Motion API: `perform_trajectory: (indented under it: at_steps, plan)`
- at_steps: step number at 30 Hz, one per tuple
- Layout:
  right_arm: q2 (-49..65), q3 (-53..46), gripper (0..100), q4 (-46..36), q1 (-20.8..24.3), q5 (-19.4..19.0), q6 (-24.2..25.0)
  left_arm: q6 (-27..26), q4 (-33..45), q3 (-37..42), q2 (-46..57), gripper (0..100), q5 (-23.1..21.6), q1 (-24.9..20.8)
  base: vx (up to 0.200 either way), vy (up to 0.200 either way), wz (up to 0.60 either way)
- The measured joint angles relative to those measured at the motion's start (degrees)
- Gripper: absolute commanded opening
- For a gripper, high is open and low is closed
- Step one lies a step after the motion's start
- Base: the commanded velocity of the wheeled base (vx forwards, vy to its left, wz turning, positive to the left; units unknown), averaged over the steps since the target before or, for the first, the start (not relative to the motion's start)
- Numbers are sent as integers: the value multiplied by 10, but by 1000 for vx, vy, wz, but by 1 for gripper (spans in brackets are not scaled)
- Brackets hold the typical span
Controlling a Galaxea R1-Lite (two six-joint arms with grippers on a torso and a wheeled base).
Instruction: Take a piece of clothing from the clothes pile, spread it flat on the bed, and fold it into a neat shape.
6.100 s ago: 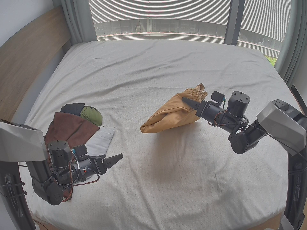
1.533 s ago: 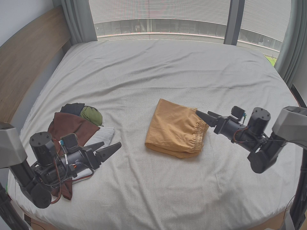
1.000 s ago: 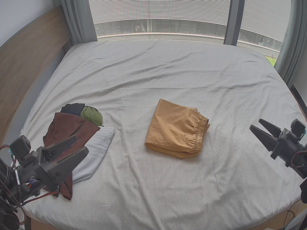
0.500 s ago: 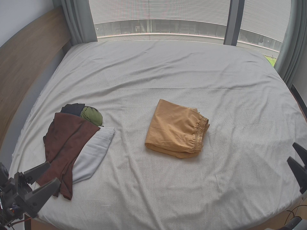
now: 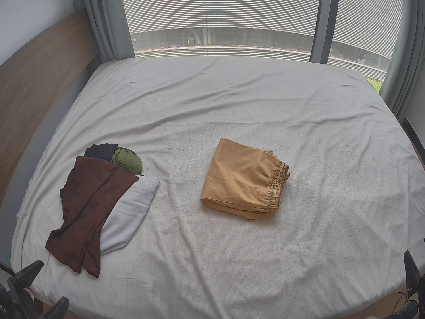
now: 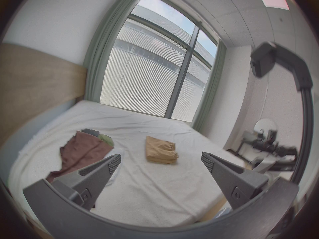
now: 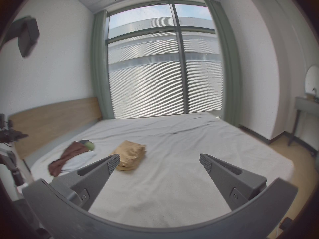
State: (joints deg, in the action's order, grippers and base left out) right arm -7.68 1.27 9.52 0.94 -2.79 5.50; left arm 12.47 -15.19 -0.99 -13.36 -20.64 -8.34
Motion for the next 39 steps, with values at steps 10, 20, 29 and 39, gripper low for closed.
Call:
perform_trajectory:
  at_steps: [10, 20, 29, 39]
  plan:
    - [61, -3, 100, -53, -5, 36, -40, -64, 121, 0, 103, 100, 66, 74, 0, 0, 0]
    - [70, -3, 100, -53, -8, 21, -51, -82, 115, 0, 124, 100, 194, 86, 0, 0, 0]
    - [70, -3, 100, -53, -8, 15, -67, -115, 122, 0, 125, 100, 175, 83, 0, 0, 0]
    - [70, -3, 100, -52, -9, 6, -74, -117, 152, 0, 125, 100, 225, 85, 0, 0, 0]
